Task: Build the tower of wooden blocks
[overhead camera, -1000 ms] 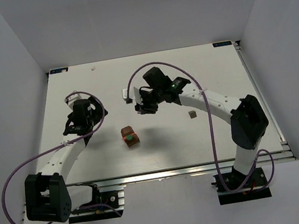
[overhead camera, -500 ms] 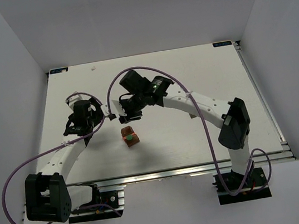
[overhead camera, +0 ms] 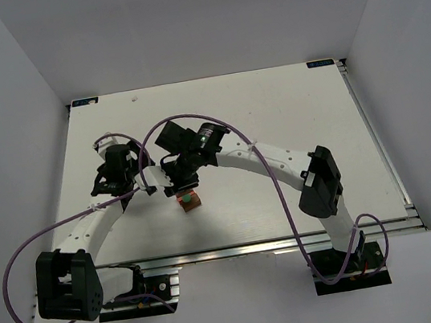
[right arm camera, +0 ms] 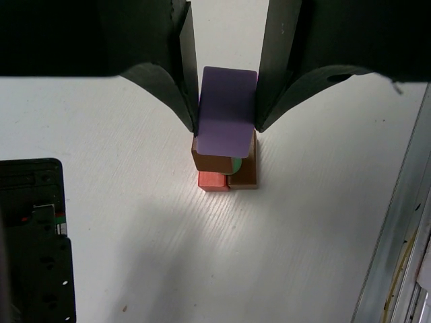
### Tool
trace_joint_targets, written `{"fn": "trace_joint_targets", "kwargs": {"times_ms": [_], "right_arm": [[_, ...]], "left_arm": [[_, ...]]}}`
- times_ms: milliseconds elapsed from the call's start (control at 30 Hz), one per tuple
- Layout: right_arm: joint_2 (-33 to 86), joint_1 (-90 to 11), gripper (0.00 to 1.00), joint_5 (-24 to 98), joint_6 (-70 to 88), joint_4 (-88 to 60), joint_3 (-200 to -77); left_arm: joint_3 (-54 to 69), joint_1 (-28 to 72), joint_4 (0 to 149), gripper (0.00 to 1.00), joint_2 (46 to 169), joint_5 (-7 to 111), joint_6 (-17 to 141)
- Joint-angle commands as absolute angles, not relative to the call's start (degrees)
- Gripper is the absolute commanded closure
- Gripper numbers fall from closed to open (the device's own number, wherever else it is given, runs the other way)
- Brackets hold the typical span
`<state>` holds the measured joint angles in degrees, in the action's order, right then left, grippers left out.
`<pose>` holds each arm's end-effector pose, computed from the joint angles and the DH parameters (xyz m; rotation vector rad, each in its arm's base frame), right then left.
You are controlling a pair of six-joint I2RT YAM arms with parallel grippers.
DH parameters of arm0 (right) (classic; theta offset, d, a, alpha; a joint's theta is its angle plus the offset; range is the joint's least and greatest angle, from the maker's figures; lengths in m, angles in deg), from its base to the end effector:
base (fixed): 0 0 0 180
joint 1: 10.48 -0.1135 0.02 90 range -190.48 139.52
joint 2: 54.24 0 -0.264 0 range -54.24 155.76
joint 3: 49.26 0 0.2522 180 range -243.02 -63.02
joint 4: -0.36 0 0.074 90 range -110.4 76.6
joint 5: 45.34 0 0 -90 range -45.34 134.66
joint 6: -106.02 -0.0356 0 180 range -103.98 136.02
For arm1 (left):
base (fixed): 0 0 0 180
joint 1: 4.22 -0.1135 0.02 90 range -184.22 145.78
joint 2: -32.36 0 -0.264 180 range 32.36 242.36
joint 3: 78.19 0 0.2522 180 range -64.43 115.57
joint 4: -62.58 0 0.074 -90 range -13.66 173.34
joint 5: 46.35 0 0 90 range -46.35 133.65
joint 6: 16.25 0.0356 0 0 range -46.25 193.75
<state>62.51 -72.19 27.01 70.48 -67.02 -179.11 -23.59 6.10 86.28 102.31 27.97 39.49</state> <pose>0.2026 0.3991 0.3188 -2.1927 1.2180 0.4392 0.2543 -0.0365 0.2265 -0.6030 2.1418 -0.1184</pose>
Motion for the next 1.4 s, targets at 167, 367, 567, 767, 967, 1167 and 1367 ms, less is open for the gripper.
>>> {"fn": "trace_joint_targets", "kwargs": {"times_ms": [167, 367, 567, 767, 967, 1167, 1367], "right_arm": [[63.70, -72.44, 0.87, 28.84, 70.60, -66.40, -181.50], [64.85, -72.44, 0.87, 30.16, 70.95, -65.34, -181.32], [65.38, -72.44, 0.86, 30.16, 71.04, -64.38, -181.41], [65.90, -72.44, 0.83, 29.28, 71.39, -64.90, -182.02], [66.17, -72.44, 0.82, 29.28, 71.39, -64.46, -181.76], [66.52, -72.44, 0.82, 29.45, 71.65, -64.20, -181.76], [66.69, -72.44, 0.81, 29.72, 71.48, -63.67, -181.50]], "left_arm": [[-23.83, 4.57, 88.29, 0.02, 100.39, 21.77, 37.20], [-24.36, 3.16, 87.77, 0.02, 100.47, 22.73, 36.57], [-24.53, 2.63, 87.68, 0.02, 100.56, 22.73, 36.40], [-24.79, 2.46, 87.59, 0.02, 100.21, 23.00, 36.40], [-24.88, 2.54, 87.33, 0.02, 99.86, 23.26, 36.57], [-24.88, 2.37, 87.33, 0.02, 99.86, 22.91, 36.57], [-24.88, 2.37, 87.24, 0.02, 99.86, 23.17, 36.57]]}}
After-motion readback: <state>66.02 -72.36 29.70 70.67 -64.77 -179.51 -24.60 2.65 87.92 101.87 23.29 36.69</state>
